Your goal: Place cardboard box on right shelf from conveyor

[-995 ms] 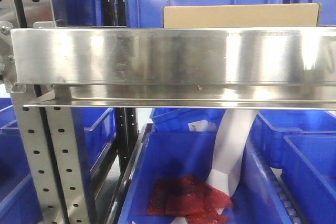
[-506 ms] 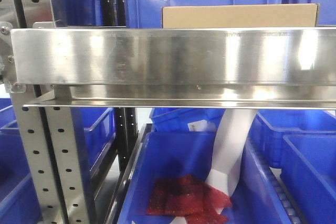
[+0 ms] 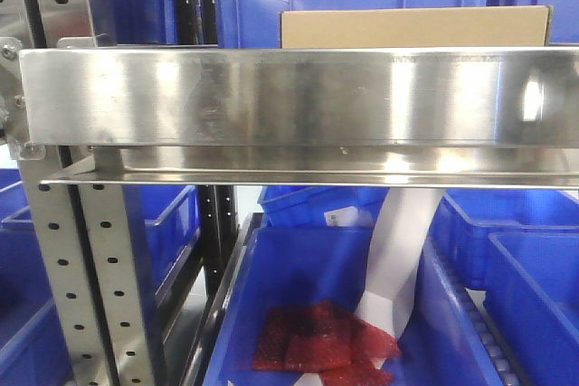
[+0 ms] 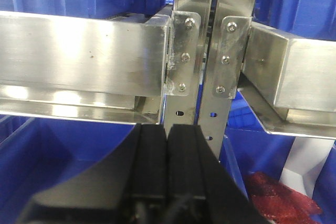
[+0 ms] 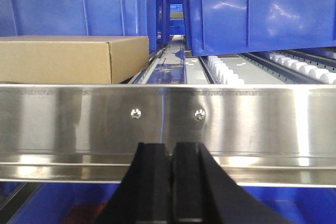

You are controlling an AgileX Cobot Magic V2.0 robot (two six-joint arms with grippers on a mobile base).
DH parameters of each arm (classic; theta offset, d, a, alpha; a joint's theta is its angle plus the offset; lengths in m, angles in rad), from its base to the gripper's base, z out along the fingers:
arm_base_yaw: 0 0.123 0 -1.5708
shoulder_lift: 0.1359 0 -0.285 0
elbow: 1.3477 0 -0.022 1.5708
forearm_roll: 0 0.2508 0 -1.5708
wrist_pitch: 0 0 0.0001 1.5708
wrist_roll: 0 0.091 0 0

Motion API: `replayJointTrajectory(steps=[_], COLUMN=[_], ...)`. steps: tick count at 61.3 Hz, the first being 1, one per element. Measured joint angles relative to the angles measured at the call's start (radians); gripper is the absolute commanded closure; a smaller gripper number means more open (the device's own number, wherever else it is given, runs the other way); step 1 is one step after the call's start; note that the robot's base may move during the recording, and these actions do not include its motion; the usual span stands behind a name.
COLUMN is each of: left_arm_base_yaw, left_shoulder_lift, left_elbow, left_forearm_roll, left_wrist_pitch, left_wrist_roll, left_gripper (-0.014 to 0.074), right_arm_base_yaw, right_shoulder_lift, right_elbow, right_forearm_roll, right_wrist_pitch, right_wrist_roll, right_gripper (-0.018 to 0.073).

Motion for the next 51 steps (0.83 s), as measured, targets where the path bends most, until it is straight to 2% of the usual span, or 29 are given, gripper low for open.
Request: replayJointTrajectory(steps=[51], left_arm_base_yaw=[0.000], left_shoulder_lift=[0.000], left_elbow=[0.000], left_forearm_roll=[0.000], left_wrist_pitch=[0.000], left_wrist_roll=[0.000], left_gripper=[0.0713], right_arm_base_yaw=[0.000], right_shoulder_lift=[0.000], right_elbow=[0.000], right_forearm_roll=[0.000], right_wrist_pitch=[0.000], right_wrist_roll=[0.003], right_gripper=[0.0512])
